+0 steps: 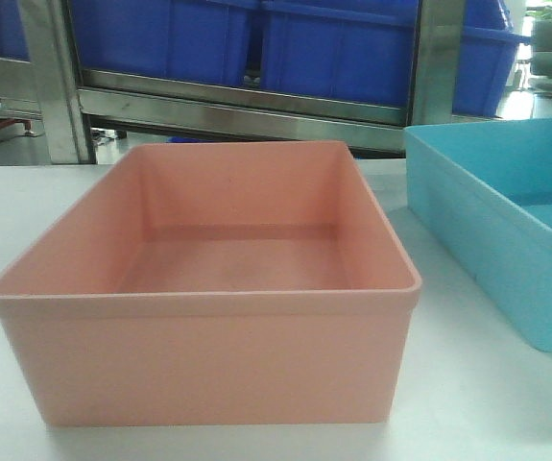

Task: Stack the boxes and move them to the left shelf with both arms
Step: 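Lift the light-blue bin and lower it into the pink bin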

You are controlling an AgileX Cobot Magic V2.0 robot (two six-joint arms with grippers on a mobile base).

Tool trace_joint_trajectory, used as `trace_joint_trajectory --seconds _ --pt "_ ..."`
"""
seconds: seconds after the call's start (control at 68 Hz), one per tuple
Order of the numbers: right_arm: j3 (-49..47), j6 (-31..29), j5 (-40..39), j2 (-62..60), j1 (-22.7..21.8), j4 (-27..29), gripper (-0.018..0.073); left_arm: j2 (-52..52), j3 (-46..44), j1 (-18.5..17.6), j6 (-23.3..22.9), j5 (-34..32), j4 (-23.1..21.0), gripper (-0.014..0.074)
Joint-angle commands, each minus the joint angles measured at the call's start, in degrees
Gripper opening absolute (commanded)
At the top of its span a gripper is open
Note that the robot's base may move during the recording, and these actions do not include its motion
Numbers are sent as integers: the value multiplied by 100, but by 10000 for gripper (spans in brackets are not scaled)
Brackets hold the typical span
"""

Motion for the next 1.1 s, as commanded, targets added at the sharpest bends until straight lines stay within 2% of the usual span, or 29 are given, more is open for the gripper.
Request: trace_joint_trajectory --seconds 0.0,0.265,0.47,0.632,0.735,0.838,1.088 --pt "-259 215 -77 -689 -44 49 55 8 -158 -28 -8 -502 44 -10" --pt "-259 1090 72 -1857 -32 101 55 8 -158 -28 -8 -502 44 -10" --pt "-259 1742 625 -2773 6 688 55 8 -158 -28 -8 -502 44 -10" --pt "-259 2617 971 -3254 328 768 55 8 -158 -28 -8 -523 44 -10" --pt "-259 3079 957 -3435 845 728 56 8 -158 -28 -8 -523 44 -10" --pt "-259 3686 913 -3498 1539 443 56 8 -158 -28 -8 -523 44 -10" --pt "-170 5424 740 -3486 3444 -1035 56 8 -158 -28 -8 -523 44 -10"
